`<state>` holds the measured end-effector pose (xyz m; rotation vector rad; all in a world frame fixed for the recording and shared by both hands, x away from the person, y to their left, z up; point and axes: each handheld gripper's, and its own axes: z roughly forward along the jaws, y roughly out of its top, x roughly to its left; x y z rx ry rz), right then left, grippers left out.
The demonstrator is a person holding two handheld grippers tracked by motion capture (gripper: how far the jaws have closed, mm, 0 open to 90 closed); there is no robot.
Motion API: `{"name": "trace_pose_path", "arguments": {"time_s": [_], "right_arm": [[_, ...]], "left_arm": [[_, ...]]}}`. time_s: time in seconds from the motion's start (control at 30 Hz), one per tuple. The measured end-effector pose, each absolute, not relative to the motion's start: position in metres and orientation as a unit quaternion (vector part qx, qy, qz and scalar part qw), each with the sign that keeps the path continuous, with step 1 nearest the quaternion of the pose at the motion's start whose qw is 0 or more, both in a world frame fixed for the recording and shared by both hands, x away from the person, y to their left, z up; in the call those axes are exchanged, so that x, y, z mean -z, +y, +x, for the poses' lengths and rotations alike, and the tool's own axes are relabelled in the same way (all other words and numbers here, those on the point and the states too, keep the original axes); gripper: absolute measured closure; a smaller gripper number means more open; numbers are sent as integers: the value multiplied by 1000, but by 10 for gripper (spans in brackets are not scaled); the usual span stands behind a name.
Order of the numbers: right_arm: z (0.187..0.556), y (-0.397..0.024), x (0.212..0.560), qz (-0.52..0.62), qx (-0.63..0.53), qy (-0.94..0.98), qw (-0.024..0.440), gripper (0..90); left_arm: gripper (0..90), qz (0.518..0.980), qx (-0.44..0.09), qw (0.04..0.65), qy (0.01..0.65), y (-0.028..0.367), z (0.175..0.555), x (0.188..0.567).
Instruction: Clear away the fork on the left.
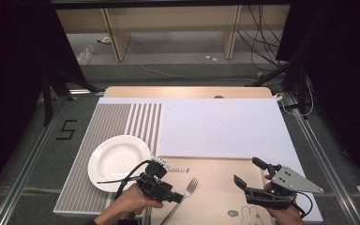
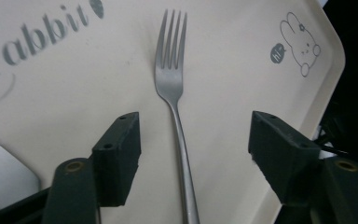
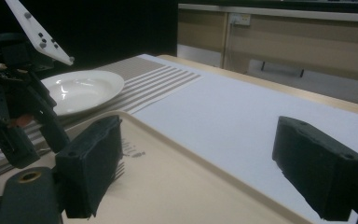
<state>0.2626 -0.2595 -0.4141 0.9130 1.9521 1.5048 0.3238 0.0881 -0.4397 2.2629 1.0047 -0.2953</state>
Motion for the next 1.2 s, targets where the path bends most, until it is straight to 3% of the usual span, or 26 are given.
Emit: {"name": "trace_pose_path", "arguments": {"time_s": [0.23, 0.47, 0.97, 1.2], "right_arm": [[263, -259, 414, 336, -553, 719, 255, 166], [262, -259, 414, 335, -553, 719, 254, 168], [262, -259, 414, 334, -554, 720, 253, 170], [262, -259, 414, 332, -555, 719, 254, 172]], "left_arm": [[352, 888, 41, 335, 312, 69, 310, 432], [416, 900, 36, 333, 279, 57, 305, 440], [831, 929, 51, 284, 233, 41, 295, 463], [894, 934, 53, 273, 226, 40, 293, 469]]}}
